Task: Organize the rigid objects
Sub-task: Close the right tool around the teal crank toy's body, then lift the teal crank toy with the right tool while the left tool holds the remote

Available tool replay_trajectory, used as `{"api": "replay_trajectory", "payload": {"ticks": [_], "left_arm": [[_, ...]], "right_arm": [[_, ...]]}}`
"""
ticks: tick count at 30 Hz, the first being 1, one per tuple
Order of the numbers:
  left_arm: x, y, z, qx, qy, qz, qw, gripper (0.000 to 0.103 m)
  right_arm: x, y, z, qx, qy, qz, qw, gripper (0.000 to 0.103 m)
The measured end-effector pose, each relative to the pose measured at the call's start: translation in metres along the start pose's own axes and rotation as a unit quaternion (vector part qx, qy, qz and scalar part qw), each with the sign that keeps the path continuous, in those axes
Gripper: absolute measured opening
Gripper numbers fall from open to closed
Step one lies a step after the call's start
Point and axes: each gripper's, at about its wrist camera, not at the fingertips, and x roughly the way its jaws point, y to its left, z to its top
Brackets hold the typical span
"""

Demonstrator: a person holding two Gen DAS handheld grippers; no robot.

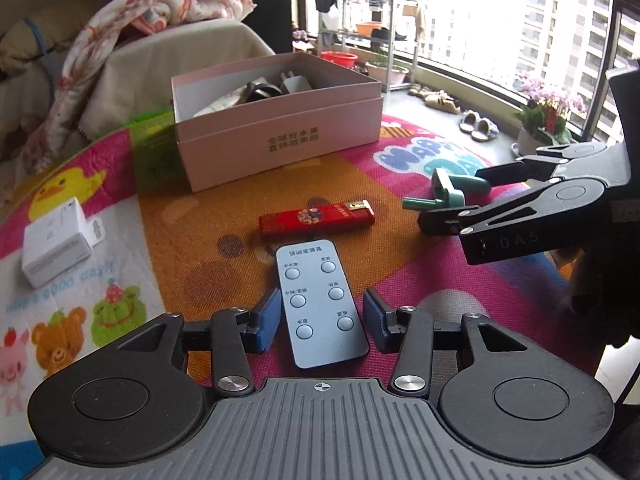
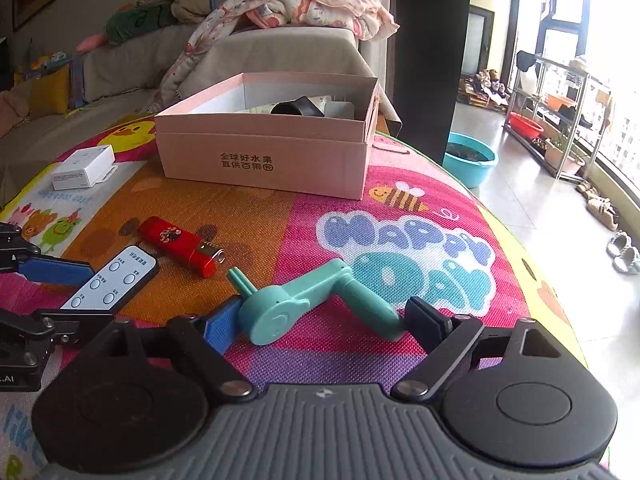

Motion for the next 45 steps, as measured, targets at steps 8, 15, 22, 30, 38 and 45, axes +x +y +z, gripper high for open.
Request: {"api": "replay_trajectory", "payload": {"ticks": [8,15,22,30,38,45], "left_arm": [[0.007,0.000,-0.001,0.001,-0.028,-0.010,0.9995,0.045],[0.005,0.004,-0.008,0.009,-0.049,-0.025,0.9984,0.043],[-0.001,0.008,-0.014,0.006,-0.052,-0.036,0.9980,0.043],[-0.009,0.008,-0.018,0.014,-0.054,-0.057,0.9968,0.043],[-0.030,0.013,-0.007,0.017,-0.089,-0.046,0.9949,0.043],[-0.030,0.021,-0.006,0.003,-0.084,-0.047,0.9954,0.043]], "right_arm": [[0.002,0.001,0.002,-0.008,0.001,0.009,1.000,0.088],[0.014,0.004,0.014,-0.037,0.008,0.064,0.997,0.089],[0.015,0.013,0.019,-0.066,0.010,0.085,0.994,0.076],[-0.016,0.024,0.009,-0.092,-0.002,0.070,0.993,0.064],[-0.034,0.014,0.010,-0.084,-0.016,0.056,0.995,0.029],[-0.034,0.010,0.011,-0.065,-0.023,0.052,0.996,0.028]]}}
